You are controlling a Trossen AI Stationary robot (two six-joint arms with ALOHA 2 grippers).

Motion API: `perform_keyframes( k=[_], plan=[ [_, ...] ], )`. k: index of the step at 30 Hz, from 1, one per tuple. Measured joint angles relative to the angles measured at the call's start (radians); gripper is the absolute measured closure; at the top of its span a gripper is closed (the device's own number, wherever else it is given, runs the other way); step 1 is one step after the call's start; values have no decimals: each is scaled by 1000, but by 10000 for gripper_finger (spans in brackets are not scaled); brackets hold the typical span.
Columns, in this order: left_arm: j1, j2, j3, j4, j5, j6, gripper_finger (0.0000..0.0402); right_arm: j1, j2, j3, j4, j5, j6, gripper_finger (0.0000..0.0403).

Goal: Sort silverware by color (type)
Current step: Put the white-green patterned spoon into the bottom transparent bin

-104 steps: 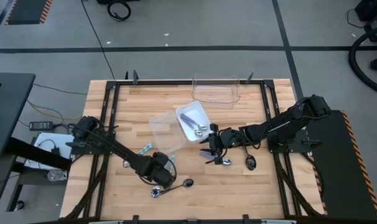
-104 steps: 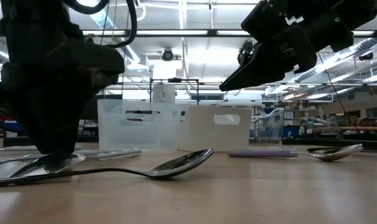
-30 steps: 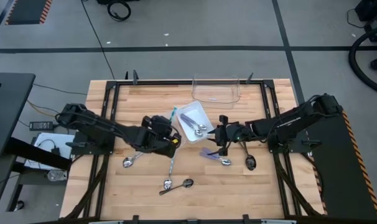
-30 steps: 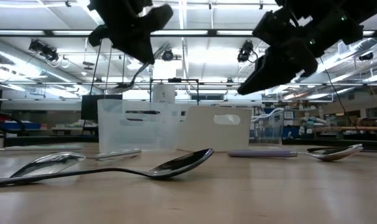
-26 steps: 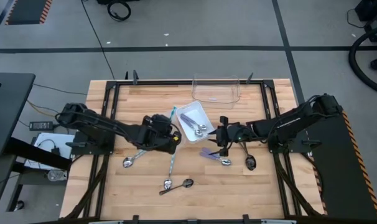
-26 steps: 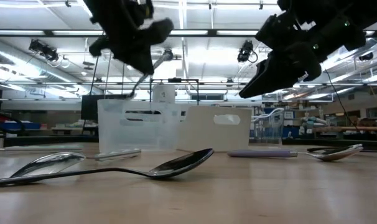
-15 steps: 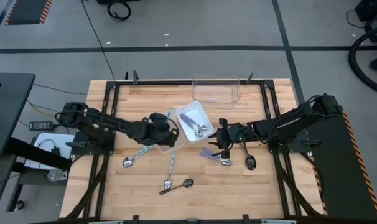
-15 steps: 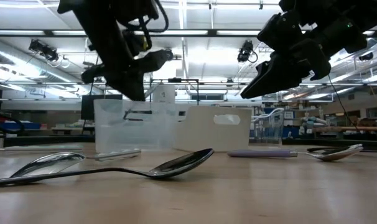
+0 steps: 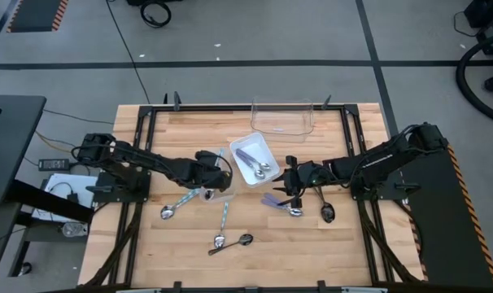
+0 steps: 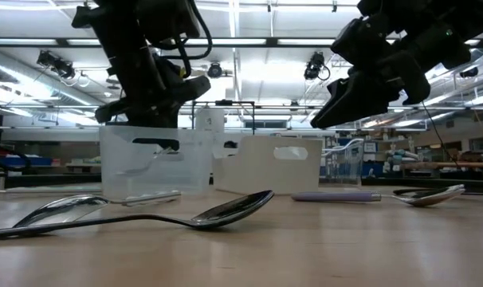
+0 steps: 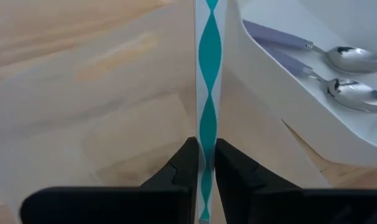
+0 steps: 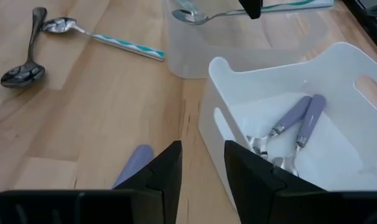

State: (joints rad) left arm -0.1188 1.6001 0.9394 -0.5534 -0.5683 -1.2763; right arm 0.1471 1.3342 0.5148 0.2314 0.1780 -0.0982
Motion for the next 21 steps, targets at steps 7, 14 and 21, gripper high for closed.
perform_keyframes(
  k=[7,14,21],
  plan=[
    [0,0,0,-2,10,1,302,0,0,0,-7,0,-10,273],
    [-35,-48,40,-64,-34,110,233,-17,0,0,-28,-16,-12,273],
    [-170,-69,46,54,-117,430,219,-70,0,0,-33,-34,-11,273]
  ],
)
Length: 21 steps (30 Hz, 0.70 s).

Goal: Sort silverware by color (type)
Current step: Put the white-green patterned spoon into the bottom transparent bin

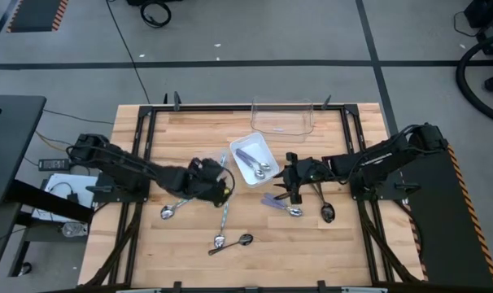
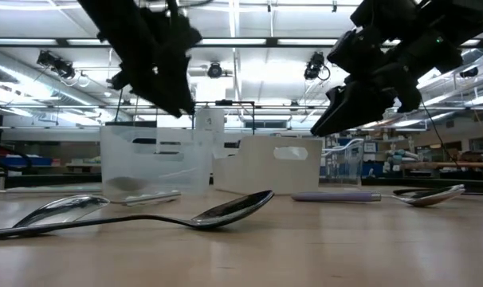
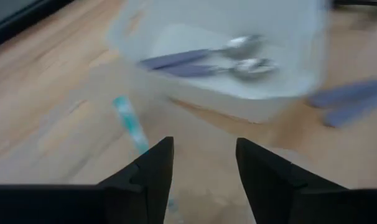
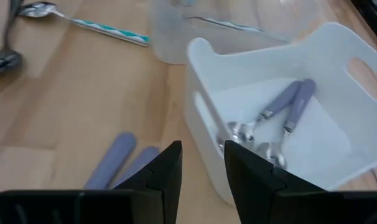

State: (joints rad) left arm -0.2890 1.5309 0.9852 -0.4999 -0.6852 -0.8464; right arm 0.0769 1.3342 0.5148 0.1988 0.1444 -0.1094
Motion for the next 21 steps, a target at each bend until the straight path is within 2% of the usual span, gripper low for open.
perform_keyframes(
  k=[4,9,15,21],
  plan=[
    [-74,7,0,94,14,45,219,-21,0,0,-8,4,26,273],
    [-128,10,0,128,87,-40,221,-14,0,0,-13,82,69,273],
    [-149,55,-1,122,157,-137,231,18,0,0,-13,232,110,273],
    [-153,72,-1,114,173,-190,232,23,0,0,-11,253,133,273]
  ],
)
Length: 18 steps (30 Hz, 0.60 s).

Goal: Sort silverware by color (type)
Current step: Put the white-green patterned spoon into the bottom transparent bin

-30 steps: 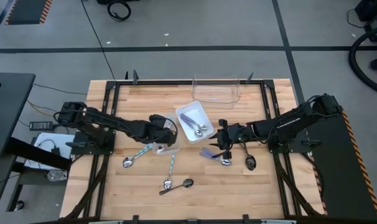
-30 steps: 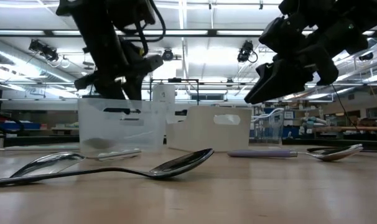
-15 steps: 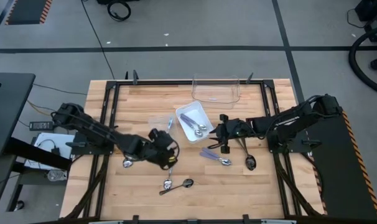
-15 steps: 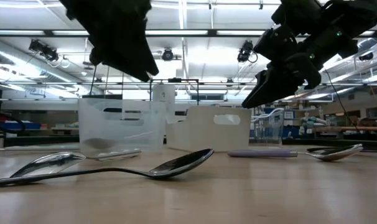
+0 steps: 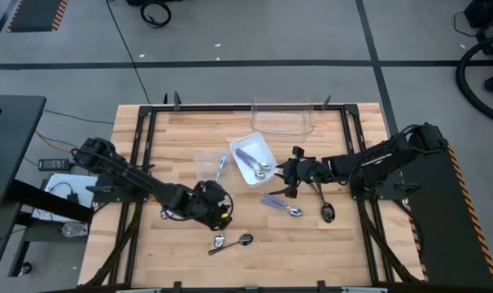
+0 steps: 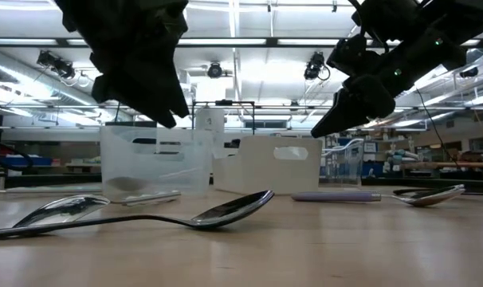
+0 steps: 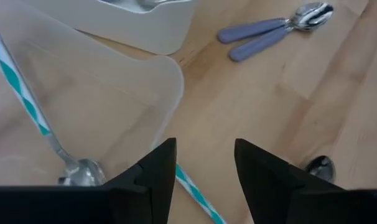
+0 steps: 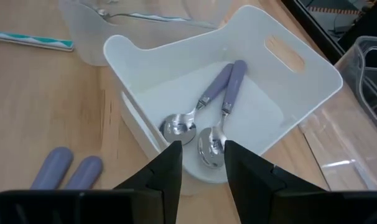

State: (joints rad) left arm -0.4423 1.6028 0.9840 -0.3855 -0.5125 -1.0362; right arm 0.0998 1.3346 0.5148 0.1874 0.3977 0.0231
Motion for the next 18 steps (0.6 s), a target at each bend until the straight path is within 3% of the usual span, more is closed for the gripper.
perform_keyframes(
  k=[8,18],
  plan=[
    [-25,29,11,5,16,-81,232,0,0,0,5,1,-23,273],
    [-40,166,231,-227,40,-149,232,-3,0,0,21,-4,-29,273]
  ],
)
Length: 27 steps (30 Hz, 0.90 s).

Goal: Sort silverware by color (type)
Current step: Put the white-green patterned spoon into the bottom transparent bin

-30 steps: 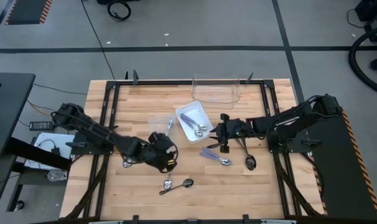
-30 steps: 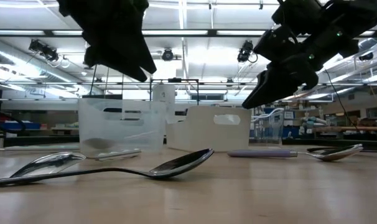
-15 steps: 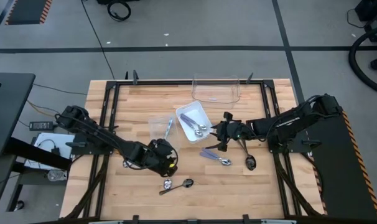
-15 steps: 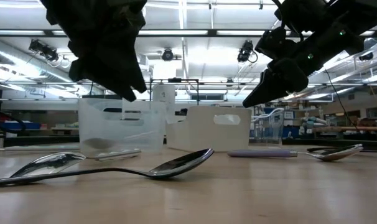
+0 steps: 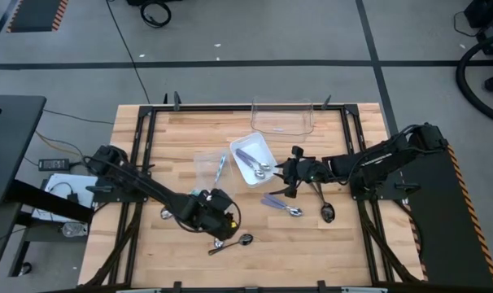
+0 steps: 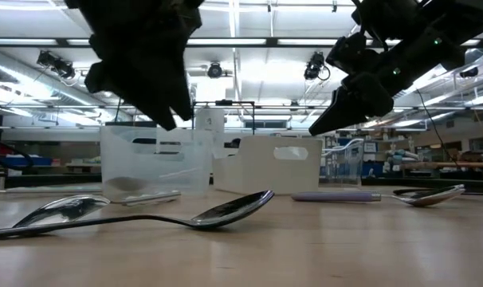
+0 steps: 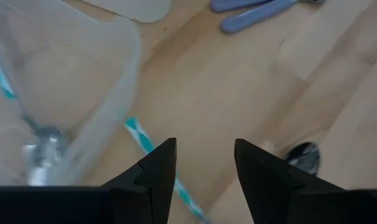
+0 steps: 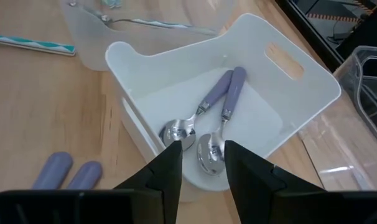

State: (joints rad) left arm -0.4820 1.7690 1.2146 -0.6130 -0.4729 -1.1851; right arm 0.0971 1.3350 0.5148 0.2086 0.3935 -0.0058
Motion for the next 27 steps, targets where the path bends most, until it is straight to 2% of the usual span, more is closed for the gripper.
perform_keyframes(
  k=[10,18,27],
  plan=[
    [-12,79,15,-40,68,-234,232,0,0,0,47,-4,-56,273],
    [-14,140,16,-27,158,-296,232,-16,0,0,79,-42,-100,273],
    [-13,171,17,-44,297,-288,234,-29,0,0,105,-93,-118,273]
  ],
)
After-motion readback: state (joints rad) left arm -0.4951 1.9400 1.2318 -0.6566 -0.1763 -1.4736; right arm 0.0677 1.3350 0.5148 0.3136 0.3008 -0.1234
